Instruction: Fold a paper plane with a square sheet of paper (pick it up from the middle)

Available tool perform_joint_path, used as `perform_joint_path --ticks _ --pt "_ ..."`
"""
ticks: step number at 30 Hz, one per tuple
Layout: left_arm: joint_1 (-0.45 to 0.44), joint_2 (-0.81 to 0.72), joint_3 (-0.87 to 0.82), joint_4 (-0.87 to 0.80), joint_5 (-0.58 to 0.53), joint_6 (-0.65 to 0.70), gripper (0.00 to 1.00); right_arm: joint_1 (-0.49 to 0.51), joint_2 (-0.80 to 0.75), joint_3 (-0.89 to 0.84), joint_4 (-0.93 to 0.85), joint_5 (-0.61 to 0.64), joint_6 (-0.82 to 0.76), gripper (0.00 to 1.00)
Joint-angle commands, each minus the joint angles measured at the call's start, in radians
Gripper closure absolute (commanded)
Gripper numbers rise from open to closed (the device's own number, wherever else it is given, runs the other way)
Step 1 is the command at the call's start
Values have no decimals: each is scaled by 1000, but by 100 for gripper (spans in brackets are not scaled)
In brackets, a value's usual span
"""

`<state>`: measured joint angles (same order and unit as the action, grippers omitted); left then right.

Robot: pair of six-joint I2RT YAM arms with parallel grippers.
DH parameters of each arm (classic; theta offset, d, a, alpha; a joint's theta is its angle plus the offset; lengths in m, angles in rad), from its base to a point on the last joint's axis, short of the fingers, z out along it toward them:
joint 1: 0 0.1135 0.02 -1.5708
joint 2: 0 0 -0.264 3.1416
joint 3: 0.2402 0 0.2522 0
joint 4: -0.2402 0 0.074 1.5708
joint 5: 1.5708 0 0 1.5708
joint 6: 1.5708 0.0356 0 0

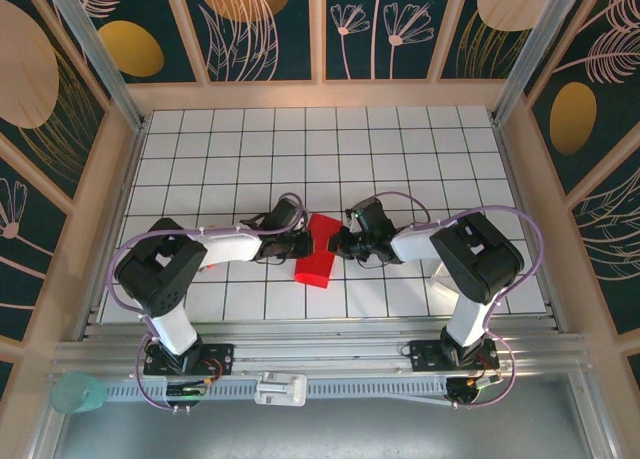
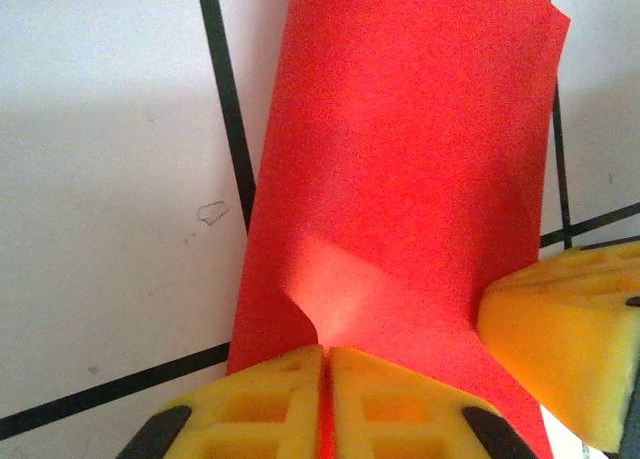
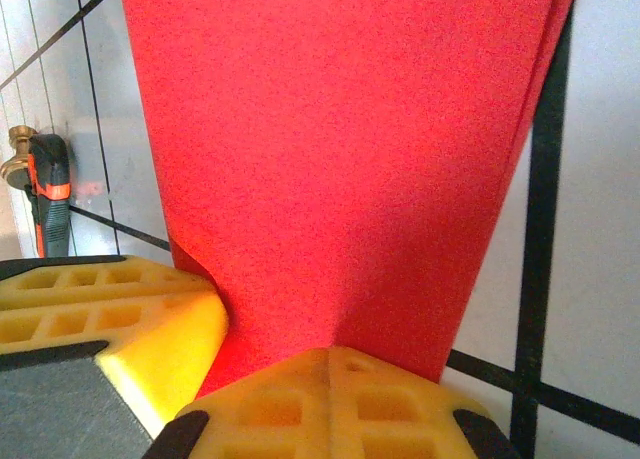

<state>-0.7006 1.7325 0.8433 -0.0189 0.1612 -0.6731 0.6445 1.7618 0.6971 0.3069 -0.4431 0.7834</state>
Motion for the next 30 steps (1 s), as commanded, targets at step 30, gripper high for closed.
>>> perform_joint_path --ticks 30 --pt "120 192 244 24 126 68 87 9 46 -15 -117 96 -44 100"
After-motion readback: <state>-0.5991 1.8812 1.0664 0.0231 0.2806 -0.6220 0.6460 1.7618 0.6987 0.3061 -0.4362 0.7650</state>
